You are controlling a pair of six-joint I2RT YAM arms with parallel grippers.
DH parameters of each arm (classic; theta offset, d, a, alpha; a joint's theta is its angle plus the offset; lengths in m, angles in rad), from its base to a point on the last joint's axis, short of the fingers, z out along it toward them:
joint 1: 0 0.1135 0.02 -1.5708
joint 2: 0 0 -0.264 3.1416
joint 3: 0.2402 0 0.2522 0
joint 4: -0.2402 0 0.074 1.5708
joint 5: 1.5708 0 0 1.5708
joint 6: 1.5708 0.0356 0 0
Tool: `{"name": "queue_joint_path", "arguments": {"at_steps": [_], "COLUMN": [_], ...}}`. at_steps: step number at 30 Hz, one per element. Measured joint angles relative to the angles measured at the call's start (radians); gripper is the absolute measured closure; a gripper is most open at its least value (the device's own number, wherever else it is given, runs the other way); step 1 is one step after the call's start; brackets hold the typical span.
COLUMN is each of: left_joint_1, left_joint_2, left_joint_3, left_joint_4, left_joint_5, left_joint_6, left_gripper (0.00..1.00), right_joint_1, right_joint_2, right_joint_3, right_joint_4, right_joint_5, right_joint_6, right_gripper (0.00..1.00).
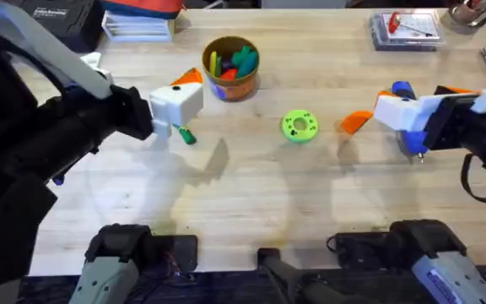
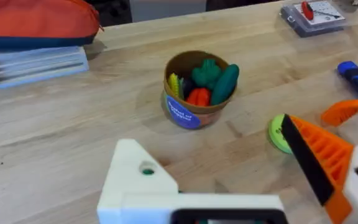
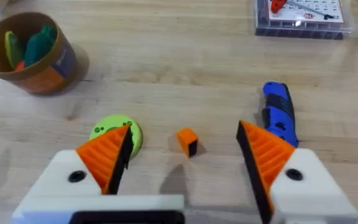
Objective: Pick up the gripper from the table and insert it into the empty holder that is missing its gripper. Then pick up a screw, insert it into the mounting hole, and use the screwdriver to tighten it. Finally, clean up the table by picking up the vegetable and placing it into the bucket.
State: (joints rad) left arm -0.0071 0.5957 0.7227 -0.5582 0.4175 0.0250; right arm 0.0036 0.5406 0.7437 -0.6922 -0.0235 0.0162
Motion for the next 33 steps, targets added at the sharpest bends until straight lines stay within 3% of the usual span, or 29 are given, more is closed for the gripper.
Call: {"name": "queue_joint_path", "arguments": {"at_steps": [9,17,20,23,28,33], "left_joint_1": [0.000,-0.002,-0.028,-0.084,-0.158,-0.200], "left_joint_2": [0.000,-0.001,-0.016,-0.068,-0.231,-0.397], "left_joint_3": [0.000,0.000,-0.010,-0.082,-0.309,-0.474], "left_joint_4": [-0.049,0.113,0.174,0.271,0.459,0.533], "left_joint_5": [0.000,0.002,0.002,0.002,0.014,0.034], "left_joint_6": [0.001,0.002,0.020,0.047,0.066,0.070], "left_gripper": [0.012,0.013,0.013,0.013,0.012,0.013], "right_joint_1": [0.000,0.000,0.000,0.000,0.000,0.000], "right_joint_2": [0.000,0.000,0.000,0.000,0.000,0.000], "right_joint_3": [0.000,0.000,0.000,0.000,0.000,0.000], "right_joint_4": [0.000,0.000,0.000,0.000,0.000,0.000], "right_joint_5": [0.000,0.000,0.000,0.000,0.000,0.000], "right_joint_6": [0.000,0.002,0.003,0.003,0.003,0.003], "right_gripper": [0.008,0.009,0.009,0.009,0.009,0.009]}}
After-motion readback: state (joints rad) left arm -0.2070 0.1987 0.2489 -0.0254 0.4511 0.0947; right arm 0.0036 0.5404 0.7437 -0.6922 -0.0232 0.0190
